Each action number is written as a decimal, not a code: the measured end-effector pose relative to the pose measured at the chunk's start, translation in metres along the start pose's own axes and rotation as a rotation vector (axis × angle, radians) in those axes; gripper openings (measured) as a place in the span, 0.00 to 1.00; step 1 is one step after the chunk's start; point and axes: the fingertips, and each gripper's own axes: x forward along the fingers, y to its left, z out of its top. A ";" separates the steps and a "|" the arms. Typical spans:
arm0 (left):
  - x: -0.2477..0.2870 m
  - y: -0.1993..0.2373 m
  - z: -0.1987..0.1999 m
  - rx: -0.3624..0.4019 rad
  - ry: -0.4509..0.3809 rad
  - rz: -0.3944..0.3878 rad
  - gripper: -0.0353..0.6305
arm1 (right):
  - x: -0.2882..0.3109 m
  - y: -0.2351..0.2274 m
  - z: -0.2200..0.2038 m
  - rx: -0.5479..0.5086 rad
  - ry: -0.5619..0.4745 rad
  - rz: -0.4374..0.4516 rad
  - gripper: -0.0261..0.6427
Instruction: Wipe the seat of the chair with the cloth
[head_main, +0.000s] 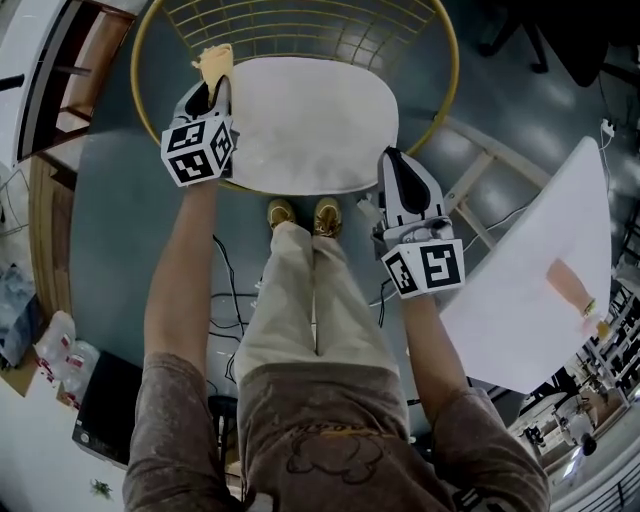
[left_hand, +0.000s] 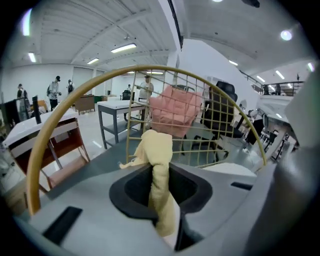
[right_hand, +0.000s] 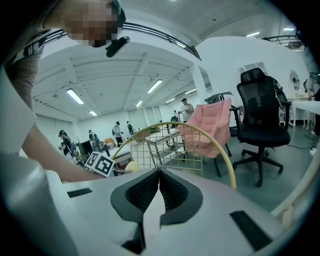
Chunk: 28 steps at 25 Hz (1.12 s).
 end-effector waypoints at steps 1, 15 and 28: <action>0.004 0.006 -0.004 0.008 0.026 0.020 0.17 | 0.001 0.000 -0.001 0.004 0.000 0.002 0.08; 0.037 0.009 -0.034 0.097 0.276 0.053 0.17 | 0.001 -0.011 0.004 0.034 -0.024 -0.043 0.08; 0.064 -0.037 -0.039 0.105 0.372 -0.023 0.17 | -0.008 -0.017 -0.006 0.036 -0.001 -0.070 0.08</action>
